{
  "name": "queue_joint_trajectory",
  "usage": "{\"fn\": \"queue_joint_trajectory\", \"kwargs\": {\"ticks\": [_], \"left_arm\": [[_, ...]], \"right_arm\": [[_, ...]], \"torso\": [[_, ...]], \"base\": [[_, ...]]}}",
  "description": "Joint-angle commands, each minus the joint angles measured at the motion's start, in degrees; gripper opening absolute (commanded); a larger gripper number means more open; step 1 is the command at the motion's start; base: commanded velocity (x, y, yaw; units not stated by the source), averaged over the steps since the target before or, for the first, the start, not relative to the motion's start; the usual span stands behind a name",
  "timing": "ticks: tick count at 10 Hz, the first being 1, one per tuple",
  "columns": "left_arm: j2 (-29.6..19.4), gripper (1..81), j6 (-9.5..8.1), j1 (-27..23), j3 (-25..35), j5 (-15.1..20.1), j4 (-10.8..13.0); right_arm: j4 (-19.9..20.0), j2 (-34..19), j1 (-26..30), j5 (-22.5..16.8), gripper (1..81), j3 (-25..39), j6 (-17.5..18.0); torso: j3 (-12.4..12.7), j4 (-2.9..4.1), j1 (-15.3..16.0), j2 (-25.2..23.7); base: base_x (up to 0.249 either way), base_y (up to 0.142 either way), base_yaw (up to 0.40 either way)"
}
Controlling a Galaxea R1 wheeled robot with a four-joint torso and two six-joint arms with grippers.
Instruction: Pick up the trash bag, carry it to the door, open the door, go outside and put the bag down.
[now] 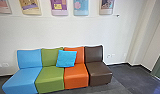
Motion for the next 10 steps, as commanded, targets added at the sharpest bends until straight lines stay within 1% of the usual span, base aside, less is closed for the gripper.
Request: {"fn": "queue_joint_trajectory", "kwargs": {"ticks": [1, 10], "left_arm": [[0.0, 1.0, 0.61, -3.7, -1.2, 3.2, 0.3], [0.0, 1.0, 0.79, -3.7, -1.3, 3.8, 0.3]], "right_arm": [[-1.0, 2.6, 2.3, -4.3, 81.1, -4.2, -0.3], [-1.3, 3.2, 2.2, -4.3, 81.1, -4.9, -0.3]], "torso": [[0.0, 0.00, 0.0, 0.0], [0.0, 0.00, 0.0, 0.0]], "base": [[0.000, 0.000, 0.000], [0.000, 0.000, 0.000]]}}
